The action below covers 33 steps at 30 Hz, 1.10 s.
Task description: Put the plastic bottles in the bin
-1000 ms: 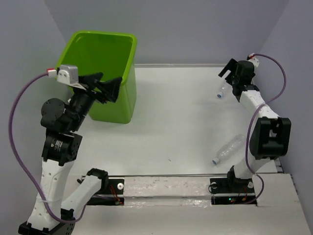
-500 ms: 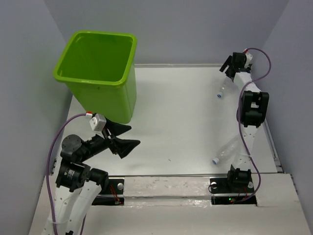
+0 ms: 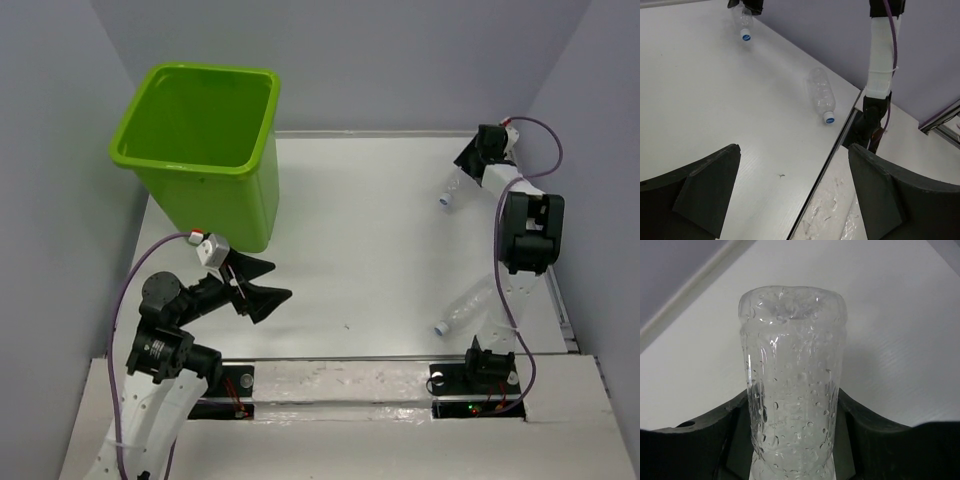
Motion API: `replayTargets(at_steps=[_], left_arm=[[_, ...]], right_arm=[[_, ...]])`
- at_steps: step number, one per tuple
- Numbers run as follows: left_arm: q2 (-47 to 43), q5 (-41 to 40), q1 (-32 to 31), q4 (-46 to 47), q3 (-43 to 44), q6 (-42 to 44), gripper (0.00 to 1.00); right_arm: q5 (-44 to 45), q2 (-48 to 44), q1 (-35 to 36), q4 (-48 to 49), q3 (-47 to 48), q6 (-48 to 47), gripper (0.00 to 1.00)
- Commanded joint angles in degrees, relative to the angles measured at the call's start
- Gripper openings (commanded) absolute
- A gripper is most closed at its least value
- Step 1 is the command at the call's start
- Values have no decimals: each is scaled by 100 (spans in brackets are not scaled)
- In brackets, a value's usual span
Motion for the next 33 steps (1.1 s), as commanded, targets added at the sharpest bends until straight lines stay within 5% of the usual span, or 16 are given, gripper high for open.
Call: replayTargets(at_steps=[1,5,10,13,21,25,30,32,33], left_arm=[[163,61,-10,346,-31,-129,99],[375,-27,-2,302,-31,-146,99],[490,-132,-2,223,-5,-129,99],[481,-159,-2,206,-5,-129,99],[481,-159,-2,188,-5,-120,99],[498,-159,-10,188,4,-111,99],[578,-123,-10,188,-5,-120,99],[569,-132,-10,188,4,-111,99],[560,-132,-10,188,-5,-120,99]], right_arm=[[-506,-1709,732,2074,-925,19,43],[-375,-3174,2005,2962,-1744,-315,43],[-260,-3681,3755,3422,-836,-842,39],[-112,-3199,4535,3677,27,-1360,36],[-550,297,5672,2491,6002,-2538,36],[-769,942,5805,3822,5561,-2584,33],[-647,1576,5805,3835,6245,-2267,34],[-778,1260,5805,3949,5631,-2336,51],[-883,1224,5805,3889,5577,-2468,72]])
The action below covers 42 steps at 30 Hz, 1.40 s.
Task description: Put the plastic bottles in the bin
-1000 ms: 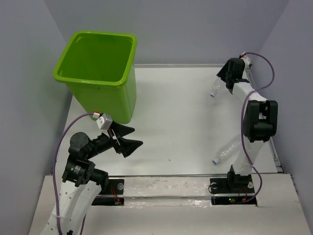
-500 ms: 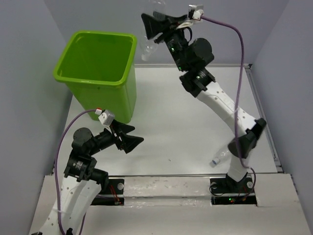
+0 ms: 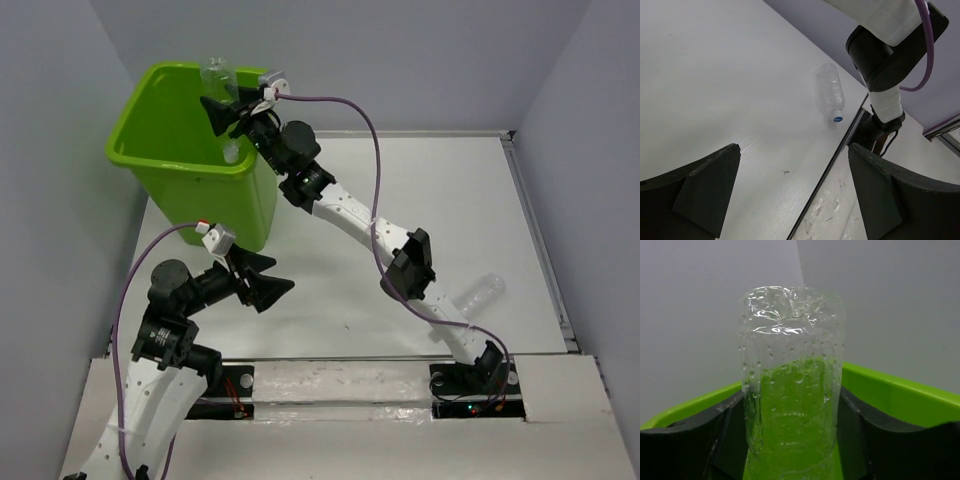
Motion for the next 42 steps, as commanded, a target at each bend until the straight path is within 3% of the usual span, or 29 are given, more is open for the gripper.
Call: replayTargets(at_steps=[1,2,4,12,15,16,17,18,20,22,23,24,25,28,29,30,32,35,39,42], left_arm=[[25,99,-10,107,4,-65,99],[51,91,-10,107,4,-48,99],[156,73,-10,107,21,-30,99],[595,-400,-272,230,276,84,99],[955,-1137,-1053,526,452,-82,99],[1226,-1801,-1900,607,618,-161,99],[1394,-2208,-2387,686,715,-179,99],[1622,-2665,-2862,774,942,-154,99],[2488,-3878,-4089,801,1250,22,99],[3655,-4799,-4684,784,1882,302,99],[4046,-4953,-5095,775,2372,443,99],[4459,-5163,-5291,775,2377,584,99],[5203,-5600,-5458,784,2882,733,99],[6244,-5728,-5758,942,3921,1243,99],[6926,-5667,-5758,994,4168,1331,99],[7585,-5492,-5758,1021,4709,1367,99],[8230,-5359,-5758,847,5719,1463,99],[9318,-5192,-5758,469,6681,1508,99],[10358,-4981,-5758,12,8322,1508,99],[11088,-4805,-5758,-357,9002,1490,99]], right_arm=[[-222,-652,-68,505,-68,-292,72],[-309,-652,-16,234,81,-371,89],[-545,-844,-15,4,48,-468,98],[-926,-2601,-15,-1033,-1129,-503,100],[-426,-4058,-15,-868,-2979,-486,80],[-137,-4506,-15,-745,-4168,-477,67],[49,-4963,-15,-614,-4737,-459,24],[286,-5881,-15,-612,-5273,-433,5],[978,-7418,-15,-630,-6894,-407,0],[1672,-8513,-15,-647,-7902,-267,0],[1851,-9606,-15,-717,-8777,-153,0],[1974,-9617,-15,-805,-9151,-21,0],[2167,-10635,-15,-884,-9451,215,0],[2458,-12133,-15,-1419,-10121,577,0],[2746,-12365,-15,-1908,-10139,621,2],[2879,-12716,-15,-2392,-10113,805,25],[2977,-12990,-15,-2913,-10060,902,54],[3022,-13438,-15,-3510,-9937,1052,84],[3013,-13755,-15,-3960,-9753,1017,88],[2872,-13844,-15,-4136,-9691,1017,88]])
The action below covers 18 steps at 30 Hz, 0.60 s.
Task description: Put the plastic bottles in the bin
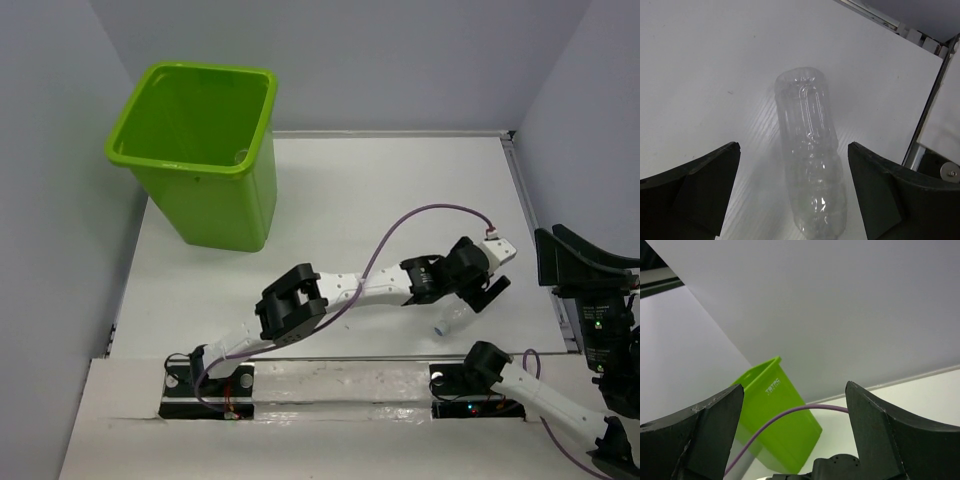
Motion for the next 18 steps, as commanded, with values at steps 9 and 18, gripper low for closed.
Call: replayTargets(at_steps=[9,18], left_arm=[[1639,240,-4,-965,2202,115,97],[438,-436,84,98,834,150,42]], right_arm=[[-310,-212,24,-732,202,-21,88],[-512,-10,24,-679,96,5,85]])
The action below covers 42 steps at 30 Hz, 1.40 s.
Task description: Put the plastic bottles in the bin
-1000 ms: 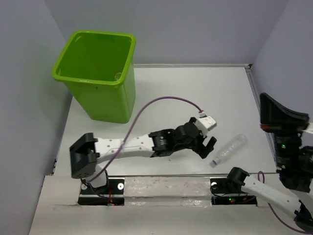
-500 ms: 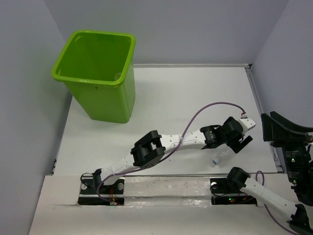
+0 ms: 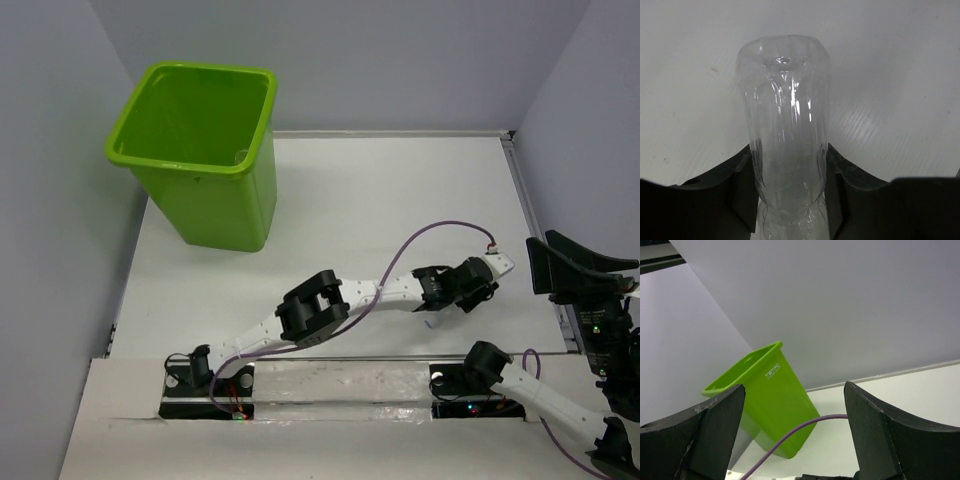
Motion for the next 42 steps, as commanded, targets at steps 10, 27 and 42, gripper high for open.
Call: replayTargets(at_steps=[10,27,42], left_arm=[[-5392,-1334,875,1852,-3509,251,42],[-7128,-1158,5587,1536,-2933,12,43],[-6598,-896,6468,1958,-3319,-418,99]], right_arm=[[-265,9,24,205,-357,-83,82],[-1530,1459,24,706,-1000,392,81],[-1434,1415,24,583,-974,234,82]])
